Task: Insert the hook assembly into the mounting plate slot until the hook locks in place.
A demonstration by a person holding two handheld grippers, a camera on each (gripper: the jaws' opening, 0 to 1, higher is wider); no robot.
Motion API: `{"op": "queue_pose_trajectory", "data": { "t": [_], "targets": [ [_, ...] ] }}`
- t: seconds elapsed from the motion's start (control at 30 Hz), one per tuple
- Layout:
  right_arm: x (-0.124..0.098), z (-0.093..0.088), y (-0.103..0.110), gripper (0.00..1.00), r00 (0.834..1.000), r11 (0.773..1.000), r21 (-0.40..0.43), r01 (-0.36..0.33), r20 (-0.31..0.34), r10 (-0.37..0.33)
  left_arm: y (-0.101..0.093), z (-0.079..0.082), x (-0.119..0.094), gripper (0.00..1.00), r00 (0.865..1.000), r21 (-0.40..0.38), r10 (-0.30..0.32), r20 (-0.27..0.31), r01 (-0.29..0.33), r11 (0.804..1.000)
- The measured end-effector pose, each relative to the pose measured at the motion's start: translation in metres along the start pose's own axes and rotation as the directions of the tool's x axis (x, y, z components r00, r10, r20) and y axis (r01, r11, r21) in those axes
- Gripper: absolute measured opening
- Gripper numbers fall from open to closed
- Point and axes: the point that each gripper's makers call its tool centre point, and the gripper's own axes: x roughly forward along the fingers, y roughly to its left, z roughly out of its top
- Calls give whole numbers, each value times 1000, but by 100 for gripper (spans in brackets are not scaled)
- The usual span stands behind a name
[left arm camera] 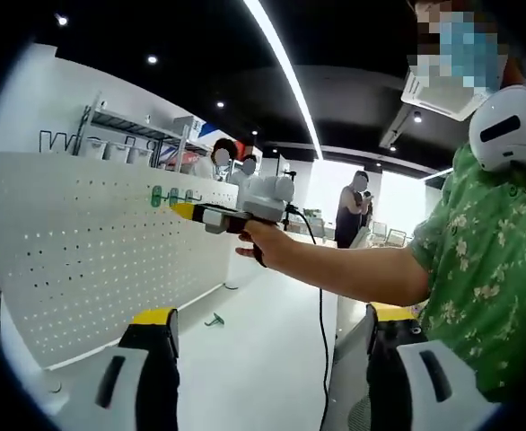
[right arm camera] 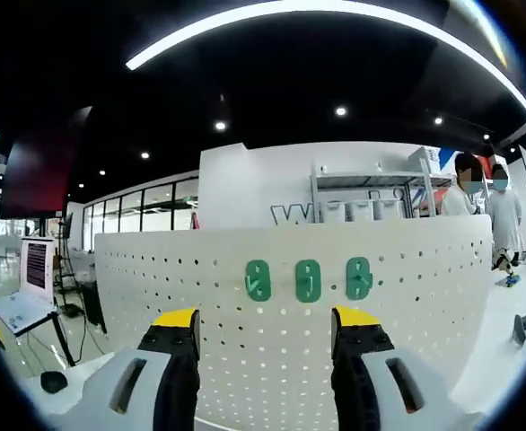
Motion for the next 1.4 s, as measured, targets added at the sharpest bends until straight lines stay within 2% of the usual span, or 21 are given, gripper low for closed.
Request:
{"op": "queue_pose_trajectory", "data": {
  "t": [0.27, 0.5, 0.77, 1.13, 1.4],
  "targets": [
    [-29, 12, 6, 61, 998, 998, -9, -56, 11, 56, -2, 5, 4, 88, 999, 16, 47, 15, -47, 999],
    [-60, 9, 8, 62, 994, 994, 6, -111, -16, 111, -4, 1, 7, 88, 996, 18, 85, 13, -85, 996],
    [-95, 12, 6, 62, 989, 989, 16, -145, -34, 145, -10, -5, 14, 88, 995, 14, 101, 5, -101, 995],
    [-143, 32, -14, 62, 986, 987, 7, -162, -43, 162, -18, -11, 19, 88, 994, 15, 110, -5, -109, 994],
    [-177, 31, -25, 61, 986, 988, 20, -154, -62, 155, -27, -9, 21, 88, 993, 22, 114, -1, -114, 993]
  ]
}}
